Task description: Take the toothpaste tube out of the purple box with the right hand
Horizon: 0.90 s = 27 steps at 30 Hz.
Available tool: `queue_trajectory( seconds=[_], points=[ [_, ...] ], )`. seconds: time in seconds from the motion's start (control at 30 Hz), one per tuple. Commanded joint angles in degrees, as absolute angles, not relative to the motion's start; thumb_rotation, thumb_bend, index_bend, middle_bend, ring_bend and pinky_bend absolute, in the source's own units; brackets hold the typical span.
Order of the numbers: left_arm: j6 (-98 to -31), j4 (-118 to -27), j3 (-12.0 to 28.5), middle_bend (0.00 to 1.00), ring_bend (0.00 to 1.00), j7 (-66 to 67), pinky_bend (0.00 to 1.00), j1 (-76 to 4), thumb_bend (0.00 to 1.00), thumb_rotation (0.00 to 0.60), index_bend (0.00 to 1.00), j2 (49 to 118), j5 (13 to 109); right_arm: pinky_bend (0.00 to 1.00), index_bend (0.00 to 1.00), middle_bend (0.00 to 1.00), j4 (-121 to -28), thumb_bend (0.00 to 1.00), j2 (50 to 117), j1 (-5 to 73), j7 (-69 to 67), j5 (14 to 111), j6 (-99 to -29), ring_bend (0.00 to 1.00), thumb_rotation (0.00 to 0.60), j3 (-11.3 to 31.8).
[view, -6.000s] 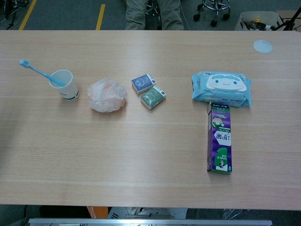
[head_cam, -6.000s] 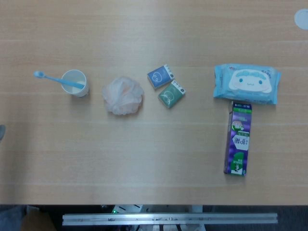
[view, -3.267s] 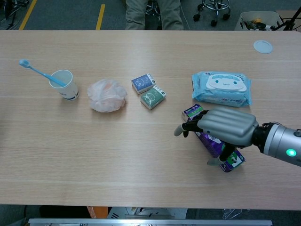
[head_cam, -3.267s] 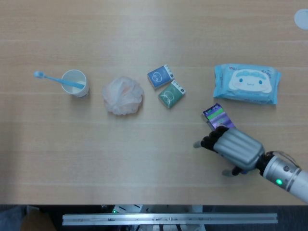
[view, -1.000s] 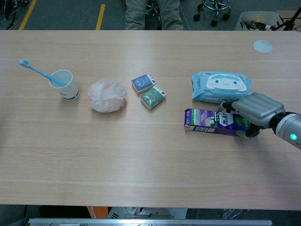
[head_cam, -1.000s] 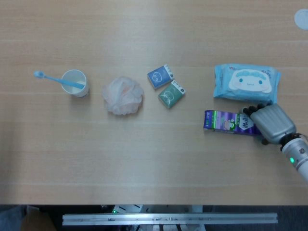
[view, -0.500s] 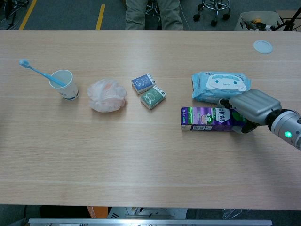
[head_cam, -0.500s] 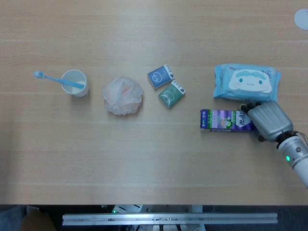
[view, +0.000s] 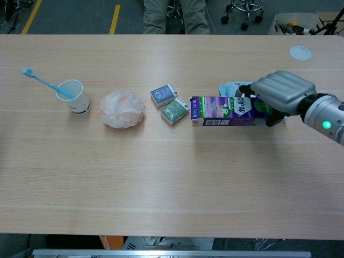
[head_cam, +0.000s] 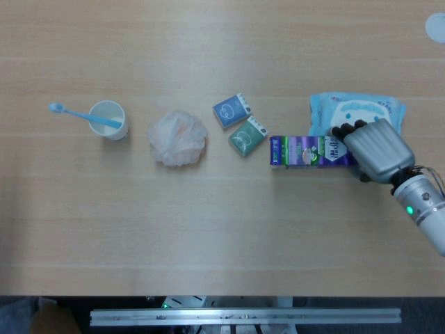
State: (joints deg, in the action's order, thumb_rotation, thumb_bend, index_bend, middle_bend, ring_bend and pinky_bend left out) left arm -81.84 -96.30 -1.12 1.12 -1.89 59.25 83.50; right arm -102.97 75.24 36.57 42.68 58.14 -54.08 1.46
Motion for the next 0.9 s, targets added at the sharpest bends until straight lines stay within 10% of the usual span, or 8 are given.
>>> queue_trajectory(
  seconds=[0.03,0.9],
  points=[
    [-81.9,-96.2,-1.2,0.09,0.08,1.1,0.11,-1.8,0.27,0.600,0.10,59.3,83.5,0.66,0.44,0.45,-105.3,0.33,72.9,40.9,48.6,52.9,-52.1,0.44,0.600,2.5],
    [-81.5,-96.1,-1.2,0.08,0.08,0.4,0.11,-1.9,0.27,0.600,0.10,59.2,83.6,0.61,0.44,0.45,-104.0,0.33,73.5,65.9,73.7,27.8,-53.8,0.44,0.600,-3.4]
  ],
)
